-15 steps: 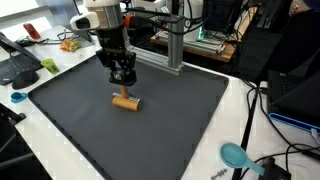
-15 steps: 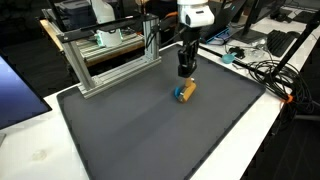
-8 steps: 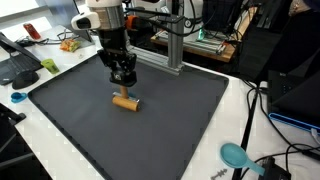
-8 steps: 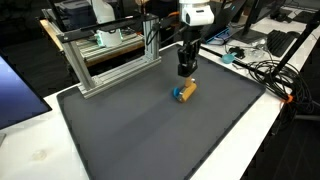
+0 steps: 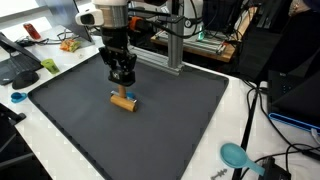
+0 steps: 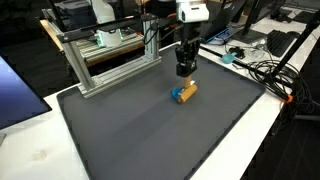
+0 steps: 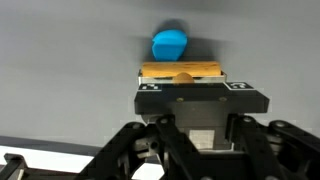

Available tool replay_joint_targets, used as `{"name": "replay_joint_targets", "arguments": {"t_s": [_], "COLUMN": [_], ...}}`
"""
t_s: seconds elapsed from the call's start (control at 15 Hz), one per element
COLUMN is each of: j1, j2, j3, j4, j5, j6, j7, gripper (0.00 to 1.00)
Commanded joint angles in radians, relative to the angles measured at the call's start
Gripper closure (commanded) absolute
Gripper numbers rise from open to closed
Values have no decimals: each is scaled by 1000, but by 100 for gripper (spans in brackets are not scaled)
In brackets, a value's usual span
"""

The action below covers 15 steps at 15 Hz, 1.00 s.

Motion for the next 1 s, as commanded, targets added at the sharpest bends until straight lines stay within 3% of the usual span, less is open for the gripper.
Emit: {"name": "replay_joint_targets", "arguments": {"t_s": [0.0,0.4,0.67,0.93], "j1": [13,-15,-28,-8], "j2": [-88,-186,-210,-213], "j3": [-21,8,24,26], "j4": [-80,-120,-85,-49], "j5": [-40,-7,-21,-93], "j6": [17,-14,-166,-298], "j7": [25,-84,-288,-413], "gripper": [78,78,78,78]}}
